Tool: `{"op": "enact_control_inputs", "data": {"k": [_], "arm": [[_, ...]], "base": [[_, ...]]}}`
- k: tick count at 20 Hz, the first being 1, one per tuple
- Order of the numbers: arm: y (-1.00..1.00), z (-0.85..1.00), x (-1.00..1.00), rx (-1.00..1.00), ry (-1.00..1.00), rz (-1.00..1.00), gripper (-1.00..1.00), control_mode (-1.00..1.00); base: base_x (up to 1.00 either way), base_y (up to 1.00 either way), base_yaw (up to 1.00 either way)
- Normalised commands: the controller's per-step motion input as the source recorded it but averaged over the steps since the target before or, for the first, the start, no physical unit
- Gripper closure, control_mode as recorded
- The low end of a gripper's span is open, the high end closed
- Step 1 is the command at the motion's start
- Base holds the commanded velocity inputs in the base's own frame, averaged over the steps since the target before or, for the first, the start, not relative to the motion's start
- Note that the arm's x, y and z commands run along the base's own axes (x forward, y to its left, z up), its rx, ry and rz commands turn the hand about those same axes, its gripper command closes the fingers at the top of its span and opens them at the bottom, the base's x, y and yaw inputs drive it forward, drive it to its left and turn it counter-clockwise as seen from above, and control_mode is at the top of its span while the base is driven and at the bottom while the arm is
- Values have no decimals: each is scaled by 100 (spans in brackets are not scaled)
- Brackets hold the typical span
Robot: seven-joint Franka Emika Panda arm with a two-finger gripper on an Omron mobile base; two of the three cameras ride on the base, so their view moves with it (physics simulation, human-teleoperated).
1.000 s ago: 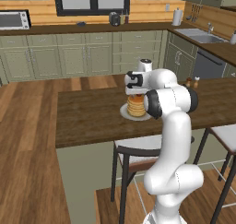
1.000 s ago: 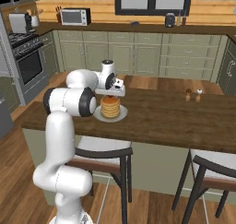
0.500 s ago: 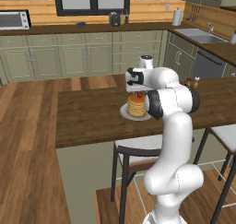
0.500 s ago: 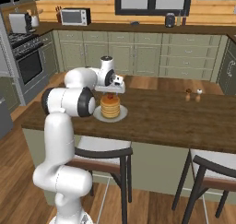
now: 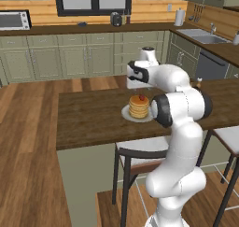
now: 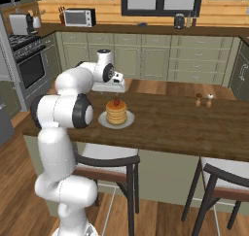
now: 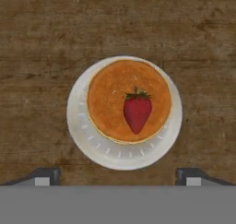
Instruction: Take the strawberry from the fridge and place it on top of the pancake, located on the dining counter.
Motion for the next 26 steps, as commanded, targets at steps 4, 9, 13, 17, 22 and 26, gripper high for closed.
{"op": "enact_control_inputs", "data": {"k": [4, 9, 13, 17, 22, 26], "arm": [[95, 4, -100, -3, 0, 0, -100, -100], [97, 20, -100, -6, 0, 0, -100, -100], [76, 26, -100, -6, -4, 1, -100, -100], [26, 17, -100, -1, -11, 1, -100, -100], [51, 23, -100, -9, -2, 5, -100, -100], [41, 25, -100, -9, 0, 2, -100, -100]], "base": [[0, 0, 0], [0, 0, 0], [0, 0, 0], [0, 0, 0], [0, 0, 0], [0, 0, 0]]}}
